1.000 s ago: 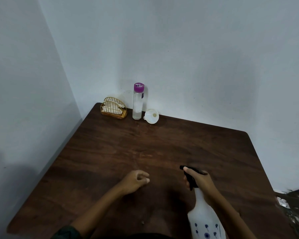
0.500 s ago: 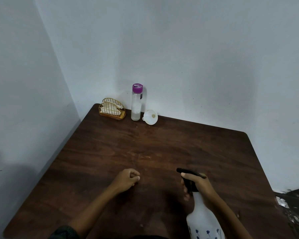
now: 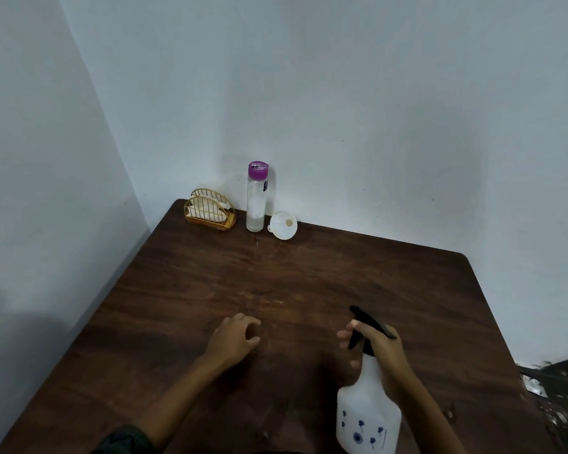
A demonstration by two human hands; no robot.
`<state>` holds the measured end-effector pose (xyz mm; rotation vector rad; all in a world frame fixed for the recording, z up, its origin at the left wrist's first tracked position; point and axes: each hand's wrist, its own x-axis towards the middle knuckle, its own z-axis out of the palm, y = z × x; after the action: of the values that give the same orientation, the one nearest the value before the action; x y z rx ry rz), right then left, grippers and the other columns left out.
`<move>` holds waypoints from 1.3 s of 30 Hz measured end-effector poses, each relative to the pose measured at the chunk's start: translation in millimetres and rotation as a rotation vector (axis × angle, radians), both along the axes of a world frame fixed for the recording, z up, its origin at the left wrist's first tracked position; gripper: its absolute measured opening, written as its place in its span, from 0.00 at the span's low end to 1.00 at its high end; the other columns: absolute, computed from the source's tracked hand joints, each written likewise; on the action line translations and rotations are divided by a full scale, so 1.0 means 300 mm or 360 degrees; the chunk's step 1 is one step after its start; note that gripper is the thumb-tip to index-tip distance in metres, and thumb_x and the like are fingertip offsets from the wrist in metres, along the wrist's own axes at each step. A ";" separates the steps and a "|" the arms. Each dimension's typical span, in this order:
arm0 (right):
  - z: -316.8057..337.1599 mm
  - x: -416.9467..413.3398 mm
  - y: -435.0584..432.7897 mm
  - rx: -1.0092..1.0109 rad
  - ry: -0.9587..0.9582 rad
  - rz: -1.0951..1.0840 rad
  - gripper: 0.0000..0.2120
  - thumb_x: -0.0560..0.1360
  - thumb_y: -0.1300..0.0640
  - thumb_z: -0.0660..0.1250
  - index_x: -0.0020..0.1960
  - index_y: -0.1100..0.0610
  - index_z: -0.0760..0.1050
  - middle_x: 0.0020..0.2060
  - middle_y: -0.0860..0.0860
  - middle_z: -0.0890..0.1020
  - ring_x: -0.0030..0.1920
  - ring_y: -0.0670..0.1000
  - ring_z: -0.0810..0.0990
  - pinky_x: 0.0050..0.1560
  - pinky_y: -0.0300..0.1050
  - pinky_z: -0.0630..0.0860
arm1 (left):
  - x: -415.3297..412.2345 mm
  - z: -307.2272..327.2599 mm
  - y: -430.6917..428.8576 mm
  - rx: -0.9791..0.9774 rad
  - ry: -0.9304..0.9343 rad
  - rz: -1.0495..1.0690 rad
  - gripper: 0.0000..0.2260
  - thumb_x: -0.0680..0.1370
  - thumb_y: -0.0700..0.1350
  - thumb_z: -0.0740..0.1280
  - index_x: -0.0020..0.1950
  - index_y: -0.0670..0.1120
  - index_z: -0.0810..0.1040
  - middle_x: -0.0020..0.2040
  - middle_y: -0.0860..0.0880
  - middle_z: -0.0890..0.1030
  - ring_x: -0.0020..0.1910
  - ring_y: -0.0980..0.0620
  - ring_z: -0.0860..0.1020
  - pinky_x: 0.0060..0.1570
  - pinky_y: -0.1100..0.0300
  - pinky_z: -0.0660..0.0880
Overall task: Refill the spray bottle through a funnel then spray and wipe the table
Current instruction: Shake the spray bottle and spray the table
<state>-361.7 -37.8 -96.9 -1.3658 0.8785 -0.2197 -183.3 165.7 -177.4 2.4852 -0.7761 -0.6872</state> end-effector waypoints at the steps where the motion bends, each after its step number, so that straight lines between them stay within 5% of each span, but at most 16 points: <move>1: -0.001 0.002 -0.001 0.0017 -0.0024 0.0022 0.07 0.77 0.61 0.64 0.52 0.64 0.77 0.43 0.61 0.84 0.43 0.58 0.83 0.34 0.49 0.79 | 0.001 0.010 -0.005 0.0040 -0.0056 -0.0018 0.18 0.76 0.51 0.66 0.66 0.53 0.73 0.65 0.53 0.73 0.65 0.52 0.70 0.64 0.53 0.68; 7: -0.027 0.022 0.019 -0.0142 -0.0031 -0.0210 0.09 0.76 0.60 0.66 0.43 0.66 0.77 0.28 0.57 0.77 0.27 0.50 0.75 0.26 0.39 0.73 | -0.004 0.022 -0.023 0.0460 -0.0011 -0.0214 0.34 0.74 0.55 0.69 0.76 0.52 0.58 0.77 0.49 0.55 0.74 0.45 0.57 0.70 0.46 0.60; 11: -0.023 0.019 -0.002 -0.0082 0.0024 -0.0059 0.08 0.76 0.59 0.66 0.47 0.64 0.77 0.34 0.58 0.82 0.33 0.54 0.80 0.26 0.42 0.75 | -0.026 0.007 -0.012 0.0746 -0.0105 -0.0391 0.44 0.71 0.58 0.72 0.78 0.51 0.50 0.78 0.46 0.45 0.76 0.42 0.49 0.72 0.43 0.56; 14: -0.019 0.008 -0.016 -0.0064 -0.0014 0.0043 0.06 0.77 0.61 0.65 0.52 0.62 0.77 0.42 0.59 0.85 0.43 0.58 0.84 0.30 0.45 0.78 | -0.032 -0.003 -0.004 0.0803 -0.0228 -0.0448 0.46 0.69 0.57 0.73 0.78 0.50 0.48 0.78 0.45 0.44 0.77 0.42 0.48 0.73 0.43 0.52; 20: -0.026 0.022 -0.002 -0.0247 0.0091 -0.0224 0.12 0.76 0.55 0.67 0.40 0.64 0.78 0.26 0.55 0.77 0.27 0.50 0.74 0.25 0.39 0.71 | -0.027 -0.006 -0.004 0.0829 -0.0318 -0.0488 0.46 0.69 0.58 0.73 0.78 0.50 0.49 0.78 0.45 0.46 0.76 0.43 0.51 0.74 0.44 0.49; 25: 0.025 0.011 -0.026 -0.0074 -0.0012 0.0007 0.13 0.78 0.54 0.64 0.47 0.65 0.78 0.38 0.60 0.85 0.38 0.57 0.84 0.31 0.45 0.79 | -0.023 -0.004 -0.003 0.0846 -0.0345 -0.0508 0.46 0.69 0.58 0.73 0.78 0.51 0.49 0.78 0.45 0.47 0.76 0.43 0.52 0.74 0.44 0.48; 30: 0.003 0.024 -0.048 -0.0226 0.0077 -0.0240 0.14 0.76 0.55 0.67 0.43 0.68 0.78 0.30 0.58 0.78 0.27 0.51 0.75 0.27 0.42 0.73 | -0.022 -0.002 0.001 0.0848 -0.0356 -0.0518 0.46 0.69 0.59 0.73 0.78 0.51 0.49 0.78 0.45 0.48 0.76 0.43 0.52 0.74 0.43 0.46; 37: 0.012 -0.014 -0.110 -0.0161 0.0084 -0.0190 0.09 0.78 0.57 0.64 0.49 0.63 0.77 0.40 0.60 0.84 0.39 0.57 0.81 0.34 0.46 0.76 | -0.023 -0.001 0.003 0.0832 -0.0384 -0.0511 0.46 0.68 0.59 0.73 0.77 0.51 0.50 0.78 0.45 0.48 0.76 0.44 0.53 0.74 0.43 0.46; 39: 0.001 -0.021 -0.113 -0.0175 0.0078 -0.0320 0.09 0.77 0.57 0.65 0.46 0.64 0.77 0.36 0.60 0.82 0.35 0.56 0.80 0.32 0.45 0.75 | -0.023 -0.001 0.005 0.0830 -0.0386 -0.0514 0.46 0.68 0.59 0.73 0.77 0.51 0.50 0.78 0.45 0.48 0.76 0.43 0.53 0.74 0.43 0.46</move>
<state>-367.8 -71.8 -96.7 -1.3888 1.0591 -0.3955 -190.1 167.1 -177.6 2.9852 -1.2408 -0.7866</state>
